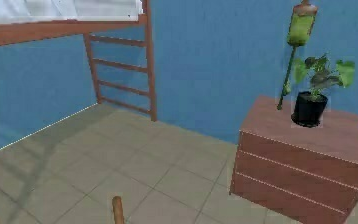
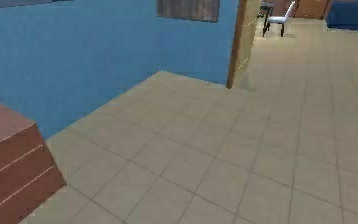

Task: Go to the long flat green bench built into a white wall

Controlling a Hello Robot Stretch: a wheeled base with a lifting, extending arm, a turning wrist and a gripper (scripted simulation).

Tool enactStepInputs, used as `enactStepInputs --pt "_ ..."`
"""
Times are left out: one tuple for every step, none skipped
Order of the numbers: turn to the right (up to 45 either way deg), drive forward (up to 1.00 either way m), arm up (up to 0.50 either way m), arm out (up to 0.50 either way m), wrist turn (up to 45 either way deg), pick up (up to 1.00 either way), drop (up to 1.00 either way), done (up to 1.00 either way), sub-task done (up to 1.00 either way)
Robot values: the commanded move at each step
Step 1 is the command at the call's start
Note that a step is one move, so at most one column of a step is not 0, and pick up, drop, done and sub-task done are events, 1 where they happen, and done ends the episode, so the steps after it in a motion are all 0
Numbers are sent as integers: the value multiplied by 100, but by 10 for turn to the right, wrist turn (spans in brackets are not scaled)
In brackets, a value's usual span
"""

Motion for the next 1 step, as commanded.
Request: enactStepInputs --pt "450 0 0 0 0 0 0 0 0"
